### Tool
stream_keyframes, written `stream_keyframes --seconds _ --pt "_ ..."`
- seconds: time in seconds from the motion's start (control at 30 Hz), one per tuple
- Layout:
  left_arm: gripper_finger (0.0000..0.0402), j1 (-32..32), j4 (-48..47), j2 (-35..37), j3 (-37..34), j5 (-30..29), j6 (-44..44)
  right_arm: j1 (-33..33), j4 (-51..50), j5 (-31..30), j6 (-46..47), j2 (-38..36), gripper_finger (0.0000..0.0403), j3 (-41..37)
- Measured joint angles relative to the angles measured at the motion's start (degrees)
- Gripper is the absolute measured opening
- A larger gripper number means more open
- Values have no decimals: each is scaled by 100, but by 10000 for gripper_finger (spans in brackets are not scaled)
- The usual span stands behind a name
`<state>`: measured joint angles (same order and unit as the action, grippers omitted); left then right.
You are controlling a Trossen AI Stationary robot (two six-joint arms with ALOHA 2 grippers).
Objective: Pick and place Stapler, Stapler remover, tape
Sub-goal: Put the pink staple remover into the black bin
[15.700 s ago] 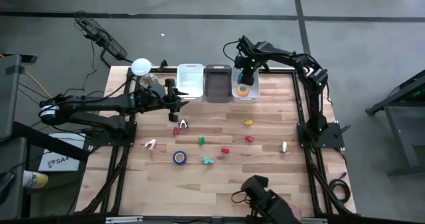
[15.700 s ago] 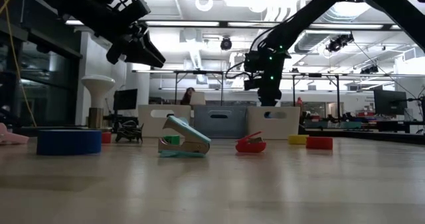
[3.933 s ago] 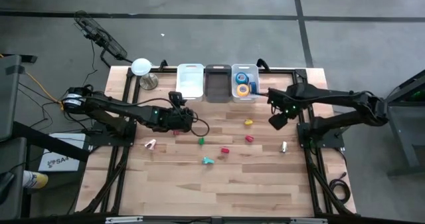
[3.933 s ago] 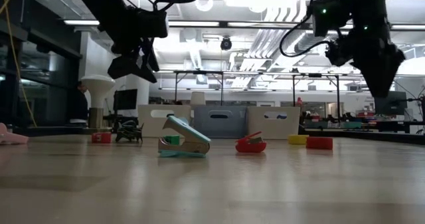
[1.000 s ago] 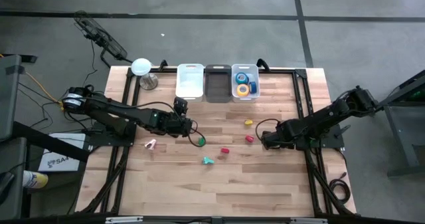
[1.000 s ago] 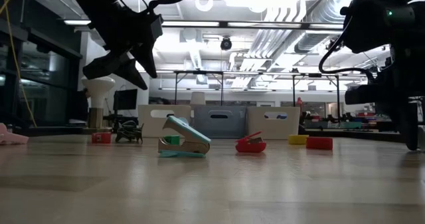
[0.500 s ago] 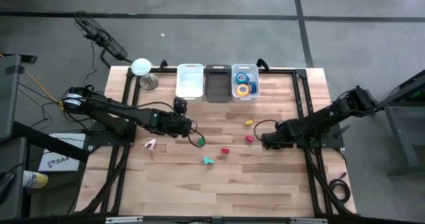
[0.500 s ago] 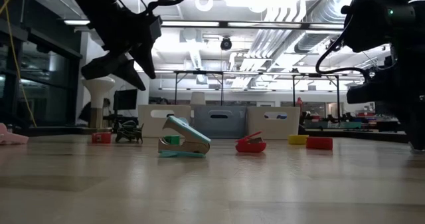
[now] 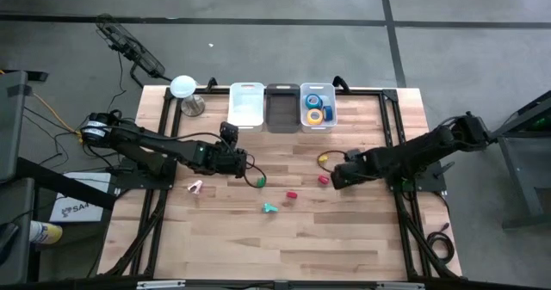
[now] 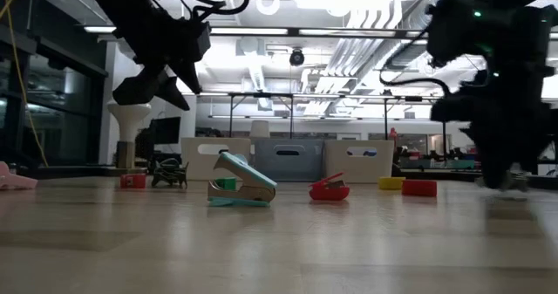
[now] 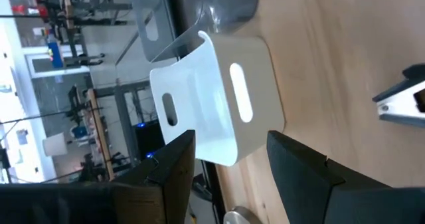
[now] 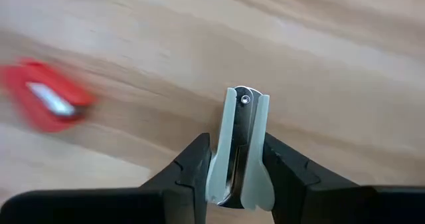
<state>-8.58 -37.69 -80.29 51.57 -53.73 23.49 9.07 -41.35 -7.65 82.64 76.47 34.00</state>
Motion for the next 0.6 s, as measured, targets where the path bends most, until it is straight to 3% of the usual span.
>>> stream_keyframes --seconds 0.27,0.6 --pt "183 0 -472 2 0 -94 -747 -1024 1063 -56 -2380 -592 100 2" --pt "183 0 -986 171 0 -192 -1546 -2543 3136 895 -4978 -667 100 54"
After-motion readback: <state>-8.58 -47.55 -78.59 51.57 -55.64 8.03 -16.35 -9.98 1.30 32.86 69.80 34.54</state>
